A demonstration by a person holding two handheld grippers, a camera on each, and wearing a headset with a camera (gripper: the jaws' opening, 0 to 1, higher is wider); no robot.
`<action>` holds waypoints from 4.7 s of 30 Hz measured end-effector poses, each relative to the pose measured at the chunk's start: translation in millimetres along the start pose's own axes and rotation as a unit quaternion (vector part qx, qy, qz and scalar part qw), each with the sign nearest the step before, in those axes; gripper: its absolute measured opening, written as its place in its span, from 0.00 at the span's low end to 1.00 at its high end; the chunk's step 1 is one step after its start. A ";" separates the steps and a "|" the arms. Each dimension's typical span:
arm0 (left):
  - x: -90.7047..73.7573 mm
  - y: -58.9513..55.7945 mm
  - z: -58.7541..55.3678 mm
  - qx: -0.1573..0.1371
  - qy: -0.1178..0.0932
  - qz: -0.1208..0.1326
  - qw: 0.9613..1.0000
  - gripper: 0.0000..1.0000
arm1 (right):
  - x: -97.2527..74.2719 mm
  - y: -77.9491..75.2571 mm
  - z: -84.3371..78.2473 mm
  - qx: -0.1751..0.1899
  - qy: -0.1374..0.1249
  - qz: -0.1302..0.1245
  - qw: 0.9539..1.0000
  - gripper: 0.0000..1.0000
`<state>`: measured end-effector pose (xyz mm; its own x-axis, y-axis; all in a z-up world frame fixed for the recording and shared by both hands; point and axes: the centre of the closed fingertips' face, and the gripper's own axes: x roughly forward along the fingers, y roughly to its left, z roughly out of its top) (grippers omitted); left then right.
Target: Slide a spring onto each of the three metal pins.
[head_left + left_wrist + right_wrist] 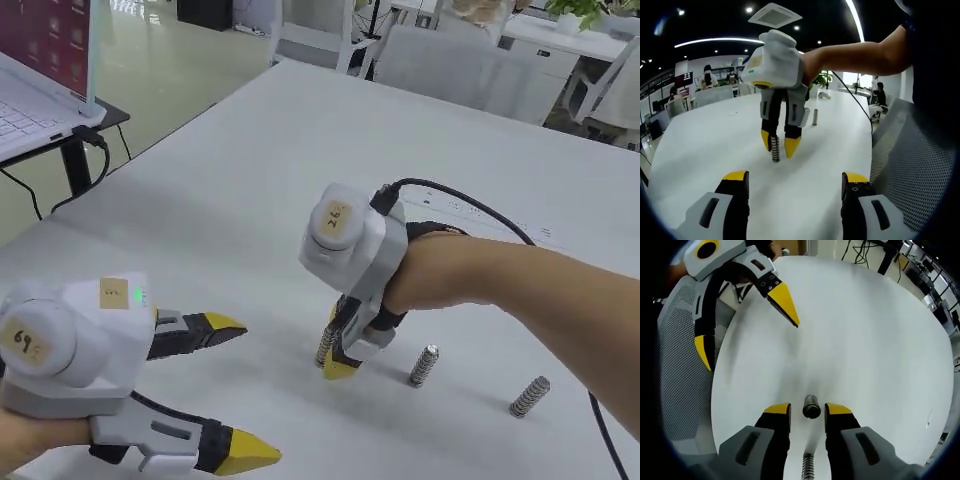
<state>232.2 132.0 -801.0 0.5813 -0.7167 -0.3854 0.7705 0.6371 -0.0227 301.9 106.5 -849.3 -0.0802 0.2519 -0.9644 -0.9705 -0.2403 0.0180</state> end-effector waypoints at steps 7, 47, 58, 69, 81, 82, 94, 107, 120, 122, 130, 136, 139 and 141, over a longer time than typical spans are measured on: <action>0.3 -0.1 0.4 -0.001 0.002 0.000 1.000 0.72 | -6.4 2.8 -4.3 0.020 -0.017 -0.002 1.000 0.27; 12.0 -3.0 10.2 -0.005 -0.010 -0.007 1.000 0.75 | -36.4 53.9 -23.8 0.097 -0.133 -0.051 0.985 0.31; 13.9 -7.4 10.5 -0.008 -0.011 -0.010 1.000 0.75 | -41.9 69.0 -34.1 0.127 -0.166 -0.065 0.976 0.32; 15.3 -11.1 10.8 -0.009 -0.012 -0.012 1.000 0.76 | -45.9 79.3 -47.9 0.156 -0.192 -0.080 0.966 0.34; 14.6 -13.6 13.1 -0.008 -0.015 -0.015 1.000 0.76 | -59.4 86.8 -66.3 0.202 -0.225 -0.103 0.948 0.35; 14.6 -13.7 13.3 -0.008 -0.015 -0.015 1.000 0.77 | -60.6 87.6 -68.3 0.208 -0.228 -0.103 0.946 0.35; 12.8 -15.5 16.2 -0.007 -0.017 -0.017 1.000 0.77 | -76.6 92.8 -97.7 0.245 -0.250 -0.131 0.928 0.35; 13.9 -16.8 17.3 -0.009 -0.018 -0.020 1.000 0.78 | -93.9 98.8 -138.7 0.292 -0.271 -0.171 0.901 0.36; 14.2 -19.2 17.6 -0.011 -0.016 -0.023 1.000 0.78 | -104.8 105.8 -173.8 0.311 -0.294 -0.205 0.880 0.41; 13.8 -19.6 17.0 -0.012 -0.015 -0.023 1.000 0.78 | -106.3 106.6 -177.7 0.315 -0.296 -0.208 0.877 0.42; 12.0 -19.9 17.6 -0.013 -0.014 -0.020 1.000 0.78 | -113.0 109.6 -186.6 0.298 -0.314 -0.221 0.874 0.50; 12.4 -21.8 17.7 -0.011 -0.012 -0.020 1.000 0.78 | -114.1 109.7 -195.6 0.293 -0.325 -0.225 0.871 0.56; 12.3 -21.5 18.1 -0.013 -0.013 -0.019 1.000 0.78 | -113.9 110.9 -198.7 0.293 -0.330 -0.226 0.868 0.61; 12.5 -21.0 18.2 -0.013 -0.013 -0.018 1.000 0.78 | -113.4 112.2 -199.0 0.292 -0.333 -0.223 0.868 0.65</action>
<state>228.0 104.5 -788.6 0.5606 -0.7454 -0.3607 0.7839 0.6181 -0.0591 247.3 -135.6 -790.4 0.4089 0.7312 -0.5460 -0.8728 0.4880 -0.0002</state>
